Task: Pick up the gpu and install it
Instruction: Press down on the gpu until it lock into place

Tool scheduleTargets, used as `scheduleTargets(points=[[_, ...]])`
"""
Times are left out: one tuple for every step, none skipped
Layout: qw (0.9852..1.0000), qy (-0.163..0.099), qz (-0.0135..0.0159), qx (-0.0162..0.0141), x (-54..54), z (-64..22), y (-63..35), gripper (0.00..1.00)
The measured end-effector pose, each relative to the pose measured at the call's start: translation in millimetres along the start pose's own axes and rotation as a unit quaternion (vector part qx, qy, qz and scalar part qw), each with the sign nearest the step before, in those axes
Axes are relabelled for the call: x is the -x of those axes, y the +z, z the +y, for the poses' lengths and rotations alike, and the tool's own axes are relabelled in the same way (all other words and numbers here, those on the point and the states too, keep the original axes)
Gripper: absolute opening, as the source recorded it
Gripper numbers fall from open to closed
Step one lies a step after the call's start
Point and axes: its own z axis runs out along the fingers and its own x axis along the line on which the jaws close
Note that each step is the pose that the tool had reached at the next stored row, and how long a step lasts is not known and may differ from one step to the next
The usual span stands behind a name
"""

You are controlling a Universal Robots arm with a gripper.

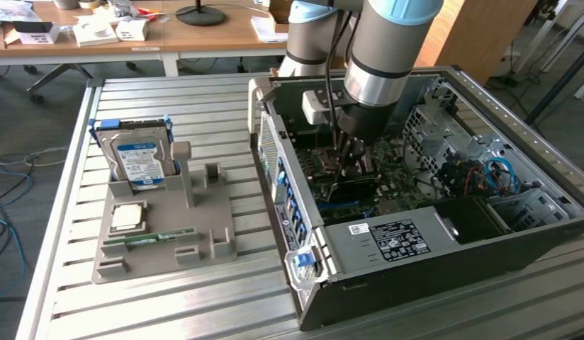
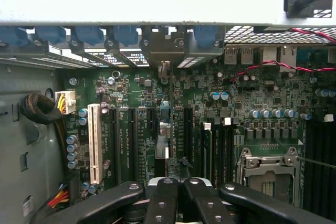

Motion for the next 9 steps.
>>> scheduleTargets(points=[[1.0, 0.0, 0.0, 0.0, 0.0, 0.0, 0.0, 0.11], [1.0, 0.0, 0.0, 0.0, 0.0, 0.0, 0.0, 0.11], [1.0, 0.0, 0.0, 0.0, 0.0, 0.0, 0.0, 0.11], [1.0, 0.0, 0.0, 0.0, 0.0, 0.0, 0.1, 0.11], [1.0, 0.0, 0.0, 0.0, 0.0, 0.0, 0.1, 0.11], [1.0, 0.0, 0.0, 0.0, 0.0, 0.0, 0.1, 0.11], [1.0, 0.0, -0.0001, 0.0, 0.0, 0.0, 0.1, 0.11], [1.0, 0.0, -0.0001, 0.0, 0.0, 0.0, 0.1, 0.11], [1.0, 0.0, -0.0001, 0.0, 0.0, 0.0, 0.3, 0.11]])
